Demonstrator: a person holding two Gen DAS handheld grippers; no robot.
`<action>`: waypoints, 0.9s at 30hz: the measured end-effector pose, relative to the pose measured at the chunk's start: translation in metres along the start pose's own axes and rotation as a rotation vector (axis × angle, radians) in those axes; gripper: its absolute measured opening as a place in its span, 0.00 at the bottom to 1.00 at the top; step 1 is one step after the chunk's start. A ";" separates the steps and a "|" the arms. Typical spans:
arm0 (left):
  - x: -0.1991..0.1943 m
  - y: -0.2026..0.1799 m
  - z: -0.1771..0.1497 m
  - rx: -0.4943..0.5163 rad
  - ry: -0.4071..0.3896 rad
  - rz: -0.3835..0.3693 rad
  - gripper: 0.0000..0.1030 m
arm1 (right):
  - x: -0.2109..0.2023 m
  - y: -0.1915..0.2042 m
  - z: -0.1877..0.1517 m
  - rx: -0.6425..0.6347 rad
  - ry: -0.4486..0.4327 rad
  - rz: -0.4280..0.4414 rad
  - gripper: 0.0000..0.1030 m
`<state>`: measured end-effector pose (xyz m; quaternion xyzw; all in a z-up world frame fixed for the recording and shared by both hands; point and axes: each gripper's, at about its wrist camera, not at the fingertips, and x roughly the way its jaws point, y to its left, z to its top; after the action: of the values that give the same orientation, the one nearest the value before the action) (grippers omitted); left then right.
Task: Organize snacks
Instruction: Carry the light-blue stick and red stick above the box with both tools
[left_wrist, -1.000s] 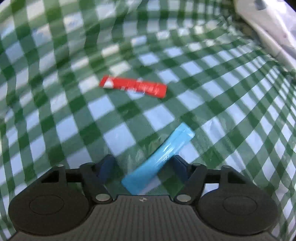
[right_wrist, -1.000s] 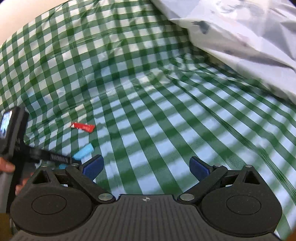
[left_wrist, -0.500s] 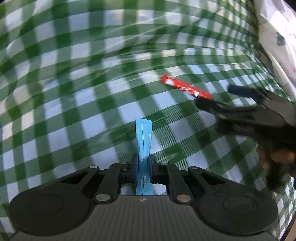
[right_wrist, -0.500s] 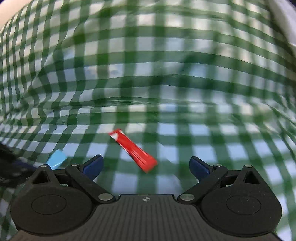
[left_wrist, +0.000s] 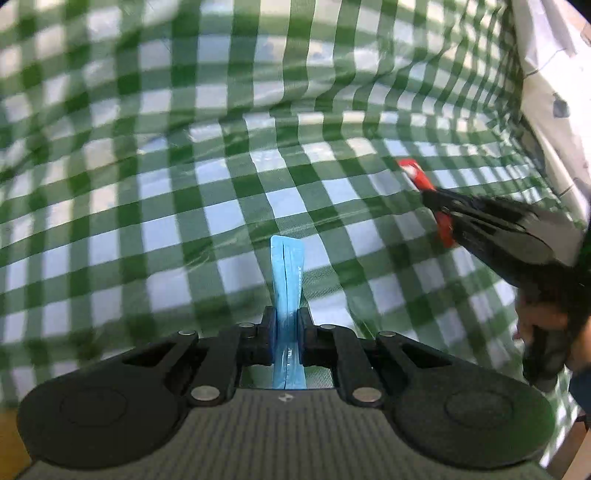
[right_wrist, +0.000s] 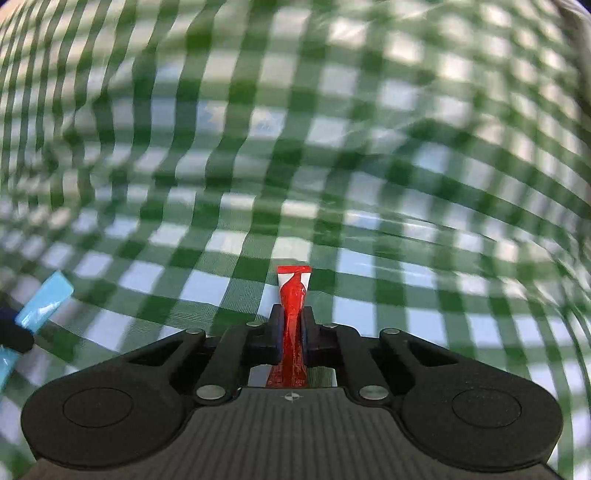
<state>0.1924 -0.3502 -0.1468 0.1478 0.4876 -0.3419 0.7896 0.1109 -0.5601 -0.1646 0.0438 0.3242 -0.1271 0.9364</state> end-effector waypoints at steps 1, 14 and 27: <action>-0.016 -0.001 -0.007 -0.009 -0.015 0.000 0.11 | -0.020 -0.002 -0.002 0.060 -0.013 0.007 0.09; -0.225 0.001 -0.136 -0.111 -0.105 0.035 0.11 | -0.266 0.086 -0.069 0.374 -0.054 0.071 0.09; -0.365 0.076 -0.292 -0.221 -0.130 0.207 0.11 | -0.402 0.245 -0.098 0.226 0.021 0.302 0.09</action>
<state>-0.0574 0.0143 0.0233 0.0871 0.4525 -0.2116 0.8619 -0.1873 -0.2234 0.0069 0.1982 0.3072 -0.0201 0.9305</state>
